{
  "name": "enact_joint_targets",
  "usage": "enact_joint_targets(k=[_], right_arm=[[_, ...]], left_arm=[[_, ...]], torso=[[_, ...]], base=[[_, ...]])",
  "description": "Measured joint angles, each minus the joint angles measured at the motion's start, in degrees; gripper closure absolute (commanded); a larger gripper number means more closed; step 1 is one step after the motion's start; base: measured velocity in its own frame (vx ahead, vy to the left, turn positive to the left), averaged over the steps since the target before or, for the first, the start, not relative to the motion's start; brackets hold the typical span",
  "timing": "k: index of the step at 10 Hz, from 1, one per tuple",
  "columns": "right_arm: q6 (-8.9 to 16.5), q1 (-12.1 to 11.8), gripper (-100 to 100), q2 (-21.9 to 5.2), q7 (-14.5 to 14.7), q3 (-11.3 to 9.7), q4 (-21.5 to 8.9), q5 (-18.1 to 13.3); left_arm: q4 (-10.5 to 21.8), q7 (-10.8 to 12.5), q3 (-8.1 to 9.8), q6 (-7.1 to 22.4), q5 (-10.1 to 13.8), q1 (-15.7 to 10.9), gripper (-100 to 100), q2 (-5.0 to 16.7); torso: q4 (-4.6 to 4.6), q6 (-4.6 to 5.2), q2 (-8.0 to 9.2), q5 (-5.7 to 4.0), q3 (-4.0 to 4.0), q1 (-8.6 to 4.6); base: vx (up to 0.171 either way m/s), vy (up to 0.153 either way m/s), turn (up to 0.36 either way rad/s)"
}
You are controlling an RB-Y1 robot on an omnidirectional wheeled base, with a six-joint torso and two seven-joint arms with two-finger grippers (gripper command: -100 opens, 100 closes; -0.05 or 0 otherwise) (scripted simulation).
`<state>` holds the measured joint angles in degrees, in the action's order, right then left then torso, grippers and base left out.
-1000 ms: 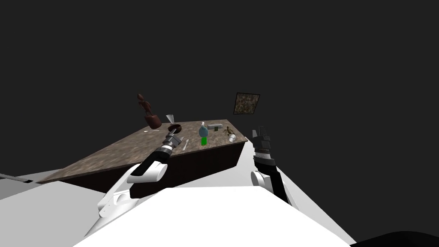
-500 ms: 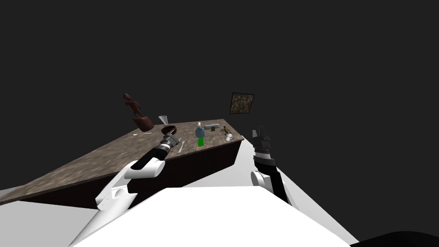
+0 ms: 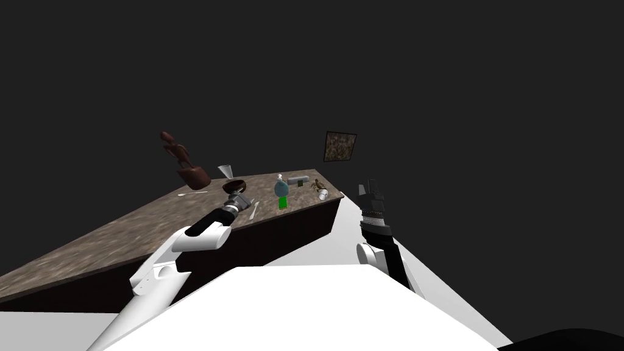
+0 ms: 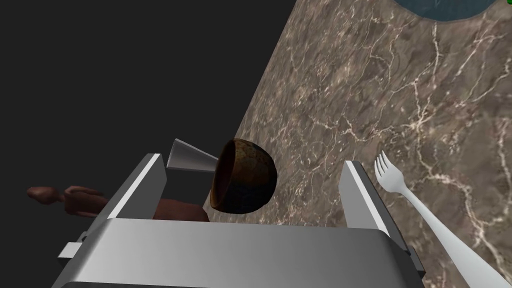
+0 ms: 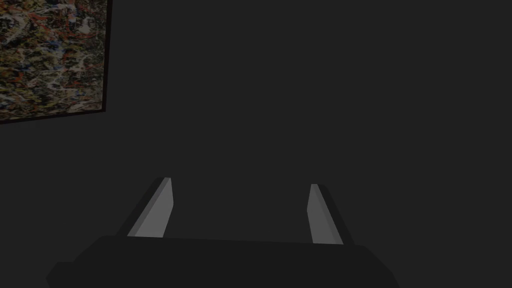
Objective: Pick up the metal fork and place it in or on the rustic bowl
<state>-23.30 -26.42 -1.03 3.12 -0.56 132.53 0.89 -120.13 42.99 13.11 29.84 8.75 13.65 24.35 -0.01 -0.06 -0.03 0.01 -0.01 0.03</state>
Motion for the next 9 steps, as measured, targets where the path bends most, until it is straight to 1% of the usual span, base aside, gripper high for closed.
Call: enact_joint_targets(k=[1,2,3,4,5,6,7,8,9], right_arm=[[0.00,0.01,0,0.00,0.00,-0.01,0.00,0.00],[0.00,0.00,0,0.00,0.00,0.00,0.00,0.00],[0.00,0.00,0,0.00,0.00,0.00,0.00,0.00],[0.00,0.01,0,0.00,0.00,-0.01,0.00,0.00],[0.00,0.00,0,0.00,0.00,0.00,0.00,0.00],[0.00,0.00,0,0.00,0.00,0.00,0.00,0.00],[0.00,0.01,0,0.00,0.00,-0.01,0.00,0.00],[0.00,0.00,0,0.00,0.00,0.00,0.00,0.00],[0.00,0.00,0,0.00,0.00,0.00,0.00,0.00]], left_arm=[[1.17,1.35,0.87,1.39,0.54,-0.75,-100,0.99],[1.19,2.47,1.35,3.02,0.71,-0.78,-100,1.28],[1.23,2.87,1.43,4.60,0.62,-1.03,-100,1.28],[2.28,4.18,2.18,6.13,0.92,-1.72,-100,1.97],[2.88,5.27,2.67,7.59,1.21,-1.96,-100,2.44],[2.97,5.67,2.78,9.02,1.20,-2.19,-100,2.52],[3.94,7.00,3.42,10.75,1.25,-3.17,-100,3.04],[4.51,8.10,3.82,12.50,1.33,-3.61,-100,3.35],[4.50,8.52,4.13,13.81,1.71,-3.47,-100,3.72]], torso=[[0.00,0.07,-0.02,-0.01,-0.01,-0.02],[0.00,0.01,-0.01,0.00,0.00,0.00],[0.00,0.00,0.00,0.00,0.00,0.00],[0.00,0.05,-0.02,-0.01,-0.01,-0.02],[0.00,0.01,-0.01,0.00,-0.01,0.00],[0.00,0.00,-0.01,0.00,0.00,-0.01],[0.00,0.05,-0.03,-0.01,-0.01,-0.02],[-0.01,0.01,-0.02,0.00,-0.01,-0.01],[0.00,-0.01,-0.01,0.00,0.00,-0.01]], base=[[0.004,0.007,-0.124],[0.002,0.005,0.036],[0.004,-0.002,-0.188],[0.005,0.006,-0.134],[0.000,0.000,0.000],[0.006,0.000,-0.183],[0.006,0.006,-0.126],[0.000,0.000,0.000],[0.008,0.000,-0.202]])
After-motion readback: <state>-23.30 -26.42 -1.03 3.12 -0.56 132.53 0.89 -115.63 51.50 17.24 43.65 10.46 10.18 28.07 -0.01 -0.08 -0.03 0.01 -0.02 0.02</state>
